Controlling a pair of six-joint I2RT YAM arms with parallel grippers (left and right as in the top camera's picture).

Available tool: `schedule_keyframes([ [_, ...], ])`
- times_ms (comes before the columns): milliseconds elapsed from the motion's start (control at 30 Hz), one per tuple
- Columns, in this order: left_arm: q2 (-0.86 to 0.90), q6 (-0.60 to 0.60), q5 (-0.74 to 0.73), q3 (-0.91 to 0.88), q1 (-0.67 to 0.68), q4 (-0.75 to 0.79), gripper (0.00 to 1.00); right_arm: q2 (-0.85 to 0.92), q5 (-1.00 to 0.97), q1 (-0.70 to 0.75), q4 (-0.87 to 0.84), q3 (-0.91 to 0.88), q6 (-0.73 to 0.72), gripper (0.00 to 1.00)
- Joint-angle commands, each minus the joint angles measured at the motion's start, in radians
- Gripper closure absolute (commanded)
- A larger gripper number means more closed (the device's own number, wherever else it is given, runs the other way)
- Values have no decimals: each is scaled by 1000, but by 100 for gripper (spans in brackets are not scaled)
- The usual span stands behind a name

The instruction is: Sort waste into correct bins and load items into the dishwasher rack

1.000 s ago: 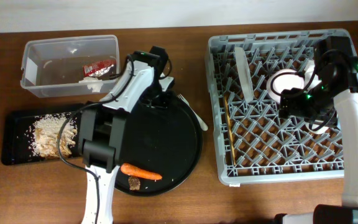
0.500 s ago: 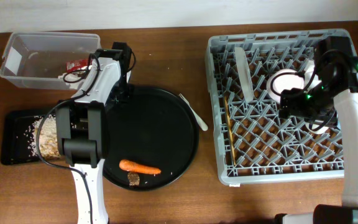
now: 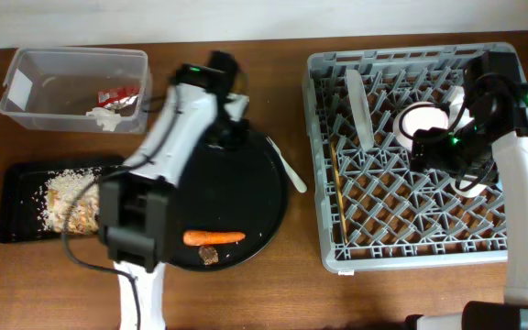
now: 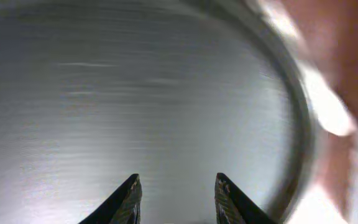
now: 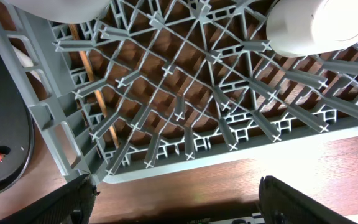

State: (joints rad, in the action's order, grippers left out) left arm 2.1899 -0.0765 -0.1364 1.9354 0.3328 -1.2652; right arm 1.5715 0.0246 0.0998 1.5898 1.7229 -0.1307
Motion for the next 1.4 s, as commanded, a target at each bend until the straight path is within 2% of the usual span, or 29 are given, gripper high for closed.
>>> schedule_keyframes([
  [0,-13,-36,-158,2,169,-4,62,-15,-6,5,0,4,4,13],
  [100,-12,-149,-223,-18,283,39,62,-15,-6,5,2,4,4,13],
  [267,-12,-276,-228,-147,339,100,63,-15,-6,5,8,4,4,13],
  [333,-12,-276,-223,-238,347,134,63,-15,-5,5,8,4,4,13],
  [400,-12,-276,-154,-274,347,138,63,-15,-5,5,11,4,4,13],
  [500,-12,-275,-150,-314,347,154,63,-15,-5,5,11,4,4,13],
  [533,-12,-276,-108,-318,346,139,63,-15,-5,5,12,4,4,13],
  [633,-18,-275,-101,-318,345,122,63,-15,-6,5,11,4,4,13],
  [767,-116,-276,-7,-317,331,116,63,-15,-5,5,11,4,4,12],
  [833,-209,-277,23,-317,280,87,63,-15,-4,5,11,4,4,12],
  [900,-306,-275,57,-317,189,53,60,-15,162,-9,-22,5,154,12],
  [933,-339,-275,71,-317,142,43,59,-15,182,-29,-35,8,185,12],
  [1000,-443,-275,74,-317,-52,10,50,-14,173,-200,-130,13,267,11],
  [1033,-465,-275,74,-317,-107,3,50,-10,153,-270,-178,13,284,11],
  [1100,-513,-274,74,-317,-266,-33,50,47,3,-506,-396,13,285,4],
  [1200,-514,-267,82,-317,-310,-48,50,221,4,-604,-561,13,328,4],
  [1367,-514,-267,108,-317,-310,-49,50,458,16,-603,-576,13,329,12],
])
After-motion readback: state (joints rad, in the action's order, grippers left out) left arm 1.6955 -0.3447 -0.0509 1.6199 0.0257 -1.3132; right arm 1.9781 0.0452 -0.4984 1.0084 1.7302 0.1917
